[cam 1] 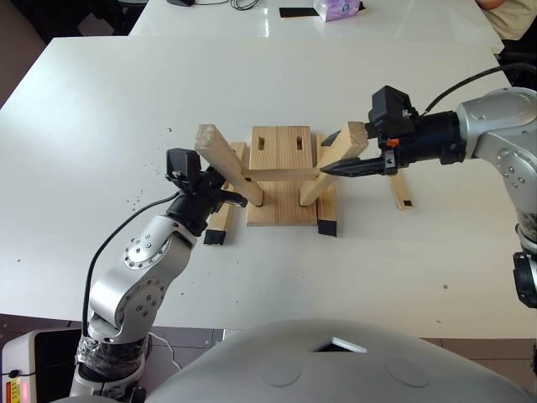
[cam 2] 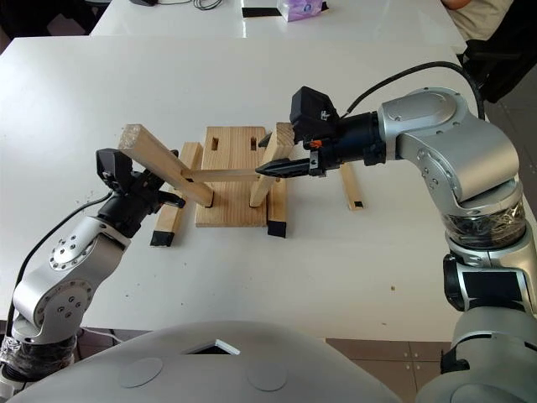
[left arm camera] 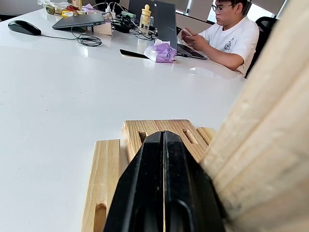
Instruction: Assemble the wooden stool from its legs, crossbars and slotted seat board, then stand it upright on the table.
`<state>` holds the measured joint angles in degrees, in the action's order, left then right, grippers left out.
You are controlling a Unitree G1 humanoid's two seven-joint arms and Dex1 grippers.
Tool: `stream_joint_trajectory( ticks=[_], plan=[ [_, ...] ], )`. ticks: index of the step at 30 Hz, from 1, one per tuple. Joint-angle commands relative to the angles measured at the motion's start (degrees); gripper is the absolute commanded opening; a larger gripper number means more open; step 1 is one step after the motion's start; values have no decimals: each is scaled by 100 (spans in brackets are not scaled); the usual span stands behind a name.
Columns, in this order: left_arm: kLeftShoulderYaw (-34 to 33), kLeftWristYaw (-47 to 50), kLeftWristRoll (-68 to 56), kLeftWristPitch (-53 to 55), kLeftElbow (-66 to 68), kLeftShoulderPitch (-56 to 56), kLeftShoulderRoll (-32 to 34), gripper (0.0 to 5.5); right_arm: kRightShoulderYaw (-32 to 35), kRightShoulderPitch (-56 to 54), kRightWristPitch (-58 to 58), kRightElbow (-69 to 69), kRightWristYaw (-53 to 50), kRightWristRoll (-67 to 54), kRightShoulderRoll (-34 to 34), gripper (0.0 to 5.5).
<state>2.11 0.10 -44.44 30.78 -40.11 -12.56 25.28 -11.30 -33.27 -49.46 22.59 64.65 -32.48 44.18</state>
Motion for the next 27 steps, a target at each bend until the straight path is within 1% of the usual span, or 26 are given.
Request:
stream_joint_trajectory(
  ticks=[1, 2, 4, 6, 9, 13, 16, 19, 21, 23, 25, 27],
  plan=[
    [-11, -464, -117, 92, 36, -36, -28, 0, 132, 413, 115, 47, -235, -148, -290, 283],
    [-148, -473, -158, 85, 64, -22, -50, 0, 333, 550, 48, 113, -428, -235, -353, 304],
    [-372, -551, -240, 53, 72, -31, -71, 0, 751, 804, -154, 261, -686, -495, -371, 320],
    [-537, -587, -304, 62, 1, -91, -78, 0, 1112, 1016, -290, 431, -823, -760, -335, 320],
    [-679, -645, -246, 93, 36, -198, -62, 0, 1449, 1282, -314, 601, -992, -978, -273, 320],
    [-1003, -826, -325, 37, 105, -262, -24, 0, 1953, 1591, -336, 786, -886, -1301, 28, 320],
    [-1589, -943, -616, -16, 266, -325, -16, 0, 2561, 2051, -265, 847, -580, -1564, 388, 320],
    [-2119, -996, -867, 8, 514, -350, 22, 0, 3083, 2508, -223, 829, -539, -1717, 503, 320],
    [-2220, -1012, -732, 36, 675, -371, 66, 0, 3196, 2729, -165, 737, -845, -1575, 406, 293],
    [-2177, -964, -576, 64, 741, -384, 22, 0, 3250, 2988, -159, 855, -1188, -1577, 212, 255],
    [-2001, -835, -308, -6, 549, -504, -115, 0, 3235, 3265, -230, 1166, -1828, -1589, -146, 224],
    [-1808, -509, -69, -58, 82, -733, -385, 0, 3156, 3556, -367, 1668, -2685, -1657, -609, 192]
  ],
)
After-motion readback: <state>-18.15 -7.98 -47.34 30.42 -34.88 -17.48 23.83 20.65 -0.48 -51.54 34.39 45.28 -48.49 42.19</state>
